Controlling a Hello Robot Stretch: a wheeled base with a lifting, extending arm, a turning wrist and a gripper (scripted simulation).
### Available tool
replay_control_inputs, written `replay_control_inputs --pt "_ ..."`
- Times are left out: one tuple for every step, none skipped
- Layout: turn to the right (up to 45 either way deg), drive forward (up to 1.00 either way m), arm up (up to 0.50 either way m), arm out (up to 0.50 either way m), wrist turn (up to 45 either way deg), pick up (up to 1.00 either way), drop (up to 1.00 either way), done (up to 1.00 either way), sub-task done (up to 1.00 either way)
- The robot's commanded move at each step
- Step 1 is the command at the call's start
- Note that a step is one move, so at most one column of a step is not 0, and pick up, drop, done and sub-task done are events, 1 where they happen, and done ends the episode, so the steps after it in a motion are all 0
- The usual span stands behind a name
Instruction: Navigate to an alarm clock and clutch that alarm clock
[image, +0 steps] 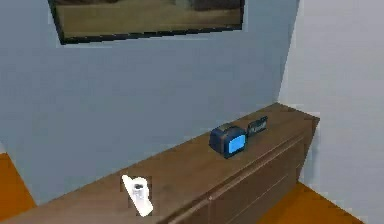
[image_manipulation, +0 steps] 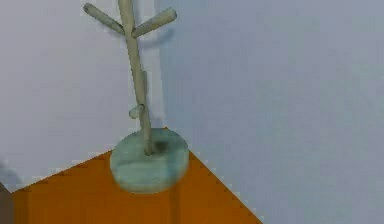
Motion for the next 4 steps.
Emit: replay_control_inputs --pt "-45.0 0.00 0.00 0.00 0.0 0.00 0.00 0.00 0.00" --pt "-30.0 0.00 0.00 0.00 0.0 0.00 0.00 0.00 0.00" --pt "45.0 0.00 0.00 0.00 0.0 0.00 0.00 0.00 0.00" --pt "45.0 0.00 0.00 0.00 0.0 0.00 0.00 0.00 0.00"
